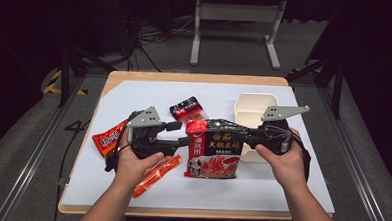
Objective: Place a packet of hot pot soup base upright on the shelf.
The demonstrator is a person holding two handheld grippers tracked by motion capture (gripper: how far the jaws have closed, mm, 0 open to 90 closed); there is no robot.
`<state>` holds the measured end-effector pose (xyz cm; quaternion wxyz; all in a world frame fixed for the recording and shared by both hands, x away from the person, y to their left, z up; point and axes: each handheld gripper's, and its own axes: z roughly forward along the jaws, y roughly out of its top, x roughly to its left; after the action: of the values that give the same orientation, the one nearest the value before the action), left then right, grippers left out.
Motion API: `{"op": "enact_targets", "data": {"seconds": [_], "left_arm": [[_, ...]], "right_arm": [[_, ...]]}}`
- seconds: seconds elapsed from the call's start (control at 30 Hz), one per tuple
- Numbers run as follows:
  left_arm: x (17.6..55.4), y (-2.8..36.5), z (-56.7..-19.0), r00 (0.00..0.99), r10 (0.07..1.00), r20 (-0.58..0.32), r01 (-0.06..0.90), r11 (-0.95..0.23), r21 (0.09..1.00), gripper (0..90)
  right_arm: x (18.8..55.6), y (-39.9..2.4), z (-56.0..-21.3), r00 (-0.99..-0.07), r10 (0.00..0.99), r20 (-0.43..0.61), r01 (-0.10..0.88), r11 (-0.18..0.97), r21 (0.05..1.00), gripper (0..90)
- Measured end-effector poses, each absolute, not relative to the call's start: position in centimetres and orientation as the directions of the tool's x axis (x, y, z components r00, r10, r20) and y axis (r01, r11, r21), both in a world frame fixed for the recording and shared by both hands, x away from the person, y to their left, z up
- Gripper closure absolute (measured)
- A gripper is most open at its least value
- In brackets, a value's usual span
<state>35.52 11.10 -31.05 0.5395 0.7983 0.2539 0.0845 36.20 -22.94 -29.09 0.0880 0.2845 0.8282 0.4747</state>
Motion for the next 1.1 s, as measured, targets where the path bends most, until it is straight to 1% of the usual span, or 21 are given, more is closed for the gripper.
{"op": "enact_targets", "data": {"seconds": [0.5,0.8,1.1], "left_arm": [[36.0,14.1,-30.9,0.819,0.552,-0.155,0.349,-0.266,0.899,32.7],[36.4,15.3,-30.9,0.795,0.585,-0.164,0.363,-0.24,0.901,31.4],[36.8,16.5,-31.0,0.761,0.626,-0.17,0.378,-0.214,0.901,31.7]], "right_arm": [[37.3,-23.4,-26.0,-0.816,0.572,0.084,0.354,0.38,0.855,81.7],[38.7,-24.0,-24.6,-0.799,0.597,0.071,0.353,0.37,0.86,81.6],[39.8,-25.1,-23.1,-0.785,0.619,0.03,0.32,0.363,0.875,81.5]]}}
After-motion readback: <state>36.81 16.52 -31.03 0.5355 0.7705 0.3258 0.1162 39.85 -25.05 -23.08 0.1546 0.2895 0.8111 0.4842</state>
